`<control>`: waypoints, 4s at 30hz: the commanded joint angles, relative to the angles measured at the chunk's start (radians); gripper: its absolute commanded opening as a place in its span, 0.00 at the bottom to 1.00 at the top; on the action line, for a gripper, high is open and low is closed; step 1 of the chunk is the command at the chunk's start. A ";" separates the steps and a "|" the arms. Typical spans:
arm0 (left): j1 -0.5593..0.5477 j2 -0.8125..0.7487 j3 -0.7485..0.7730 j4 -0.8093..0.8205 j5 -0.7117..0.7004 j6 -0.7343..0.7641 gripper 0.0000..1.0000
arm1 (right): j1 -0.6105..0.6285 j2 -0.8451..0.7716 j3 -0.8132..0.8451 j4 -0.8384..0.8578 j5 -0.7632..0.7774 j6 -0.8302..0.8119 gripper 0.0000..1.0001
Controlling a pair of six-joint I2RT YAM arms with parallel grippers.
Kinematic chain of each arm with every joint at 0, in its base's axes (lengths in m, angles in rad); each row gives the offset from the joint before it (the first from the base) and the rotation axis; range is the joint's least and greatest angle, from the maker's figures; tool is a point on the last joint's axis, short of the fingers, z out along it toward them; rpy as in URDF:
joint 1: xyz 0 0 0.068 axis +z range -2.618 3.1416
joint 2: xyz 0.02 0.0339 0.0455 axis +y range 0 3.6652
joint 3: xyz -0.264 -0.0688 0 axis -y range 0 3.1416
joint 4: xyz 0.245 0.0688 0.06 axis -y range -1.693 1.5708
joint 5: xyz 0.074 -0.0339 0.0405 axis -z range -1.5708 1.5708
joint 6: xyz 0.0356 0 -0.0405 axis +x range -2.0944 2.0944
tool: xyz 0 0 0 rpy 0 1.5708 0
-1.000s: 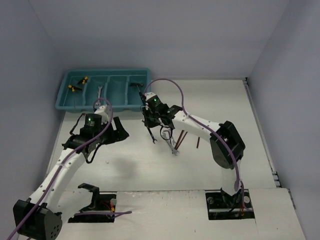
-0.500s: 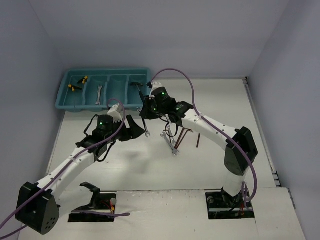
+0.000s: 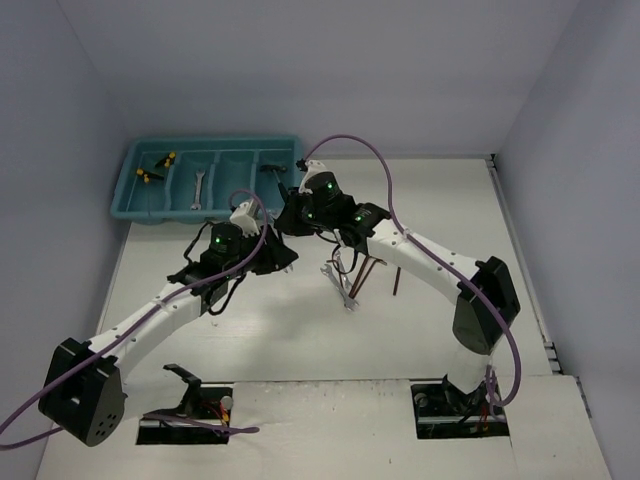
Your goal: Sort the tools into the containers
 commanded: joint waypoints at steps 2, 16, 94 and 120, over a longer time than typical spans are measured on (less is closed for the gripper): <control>-0.033 0.011 0.066 0.101 -0.035 0.007 0.11 | 0.003 -0.087 -0.001 0.106 -0.012 0.032 0.00; 0.048 0.008 0.162 -0.176 -0.134 0.108 0.00 | -0.103 -0.167 -0.090 0.092 0.068 -0.018 0.59; 0.286 -0.067 0.523 -0.779 -0.128 0.343 0.68 | 0.025 0.249 -0.161 -0.321 0.296 -0.462 0.31; -0.003 -0.136 0.323 -0.506 -0.083 0.059 0.68 | 0.025 -0.060 0.121 -0.299 0.245 -0.012 0.00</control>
